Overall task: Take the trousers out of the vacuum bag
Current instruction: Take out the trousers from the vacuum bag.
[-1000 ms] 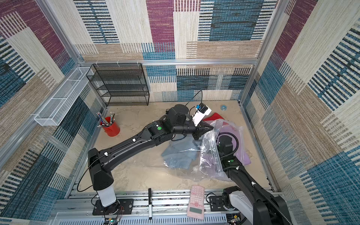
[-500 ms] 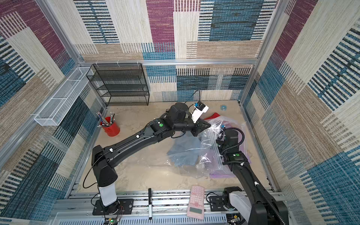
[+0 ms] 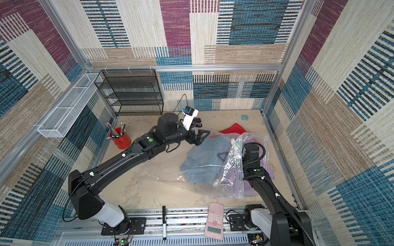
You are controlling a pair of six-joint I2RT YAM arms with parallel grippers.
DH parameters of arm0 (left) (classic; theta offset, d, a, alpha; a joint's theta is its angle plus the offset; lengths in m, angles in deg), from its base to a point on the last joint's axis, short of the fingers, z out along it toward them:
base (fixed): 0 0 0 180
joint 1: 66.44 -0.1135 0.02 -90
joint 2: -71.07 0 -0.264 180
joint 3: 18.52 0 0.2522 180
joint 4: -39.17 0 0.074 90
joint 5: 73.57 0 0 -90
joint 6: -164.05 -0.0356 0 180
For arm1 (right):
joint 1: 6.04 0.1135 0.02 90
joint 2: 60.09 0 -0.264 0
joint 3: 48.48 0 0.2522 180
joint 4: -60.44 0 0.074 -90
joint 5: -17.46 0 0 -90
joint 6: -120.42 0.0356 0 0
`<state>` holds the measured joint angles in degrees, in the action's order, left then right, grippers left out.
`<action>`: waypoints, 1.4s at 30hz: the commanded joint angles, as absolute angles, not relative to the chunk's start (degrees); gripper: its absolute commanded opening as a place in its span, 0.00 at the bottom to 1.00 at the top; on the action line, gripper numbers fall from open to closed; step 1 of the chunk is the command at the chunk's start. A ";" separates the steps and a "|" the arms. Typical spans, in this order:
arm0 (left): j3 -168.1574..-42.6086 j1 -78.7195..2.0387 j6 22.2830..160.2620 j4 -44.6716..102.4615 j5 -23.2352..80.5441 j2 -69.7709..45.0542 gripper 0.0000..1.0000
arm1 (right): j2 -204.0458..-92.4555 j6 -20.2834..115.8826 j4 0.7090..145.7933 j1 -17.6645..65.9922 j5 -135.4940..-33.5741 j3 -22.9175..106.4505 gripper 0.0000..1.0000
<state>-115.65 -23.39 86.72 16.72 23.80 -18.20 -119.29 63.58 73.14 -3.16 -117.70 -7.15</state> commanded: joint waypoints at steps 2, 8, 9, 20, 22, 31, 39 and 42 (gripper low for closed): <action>-110.31 -31.33 92.62 13.58 18.14 -18.40 0.99 | -119.54 63.61 66.61 -3.23 -120.68 -7.27 0.01; -104.80 -39.66 99.01 6.81 11.51 -22.10 0.96 | -119.41 63.73 65.60 -3.31 -121.12 -7.94 0.02; -104.94 -39.55 98.14 5.44 8.37 -22.80 0.96 | -119.51 63.78 65.37 -3.31 -121.15 -8.01 0.01; -109.57 -41.03 96.57 -3.12 -0.95 -35.01 0.97 | -120.03 63.61 64.14 -3.41 -121.94 -8.90 0.02; -109.62 -41.68 96.30 -2.51 0.89 -35.94 0.91 | -120.05 63.65 64.05 -3.42 -121.93 -9.02 0.02; -109.52 -42.67 96.36 -1.89 4.63 -38.99 0.42 | -120.01 64.03 63.21 -3.68 -122.27 -9.32 0.02; -110.21 -43.00 96.70 -1.60 2.79 -42.13 0.77 | -119.76 64.07 63.22 -3.67 -122.48 -9.60 0.02; -111.45 -43.00 96.71 -2.36 3.59 -44.53 0.69 | -119.90 64.19 63.00 -3.67 -122.48 -9.63 0.02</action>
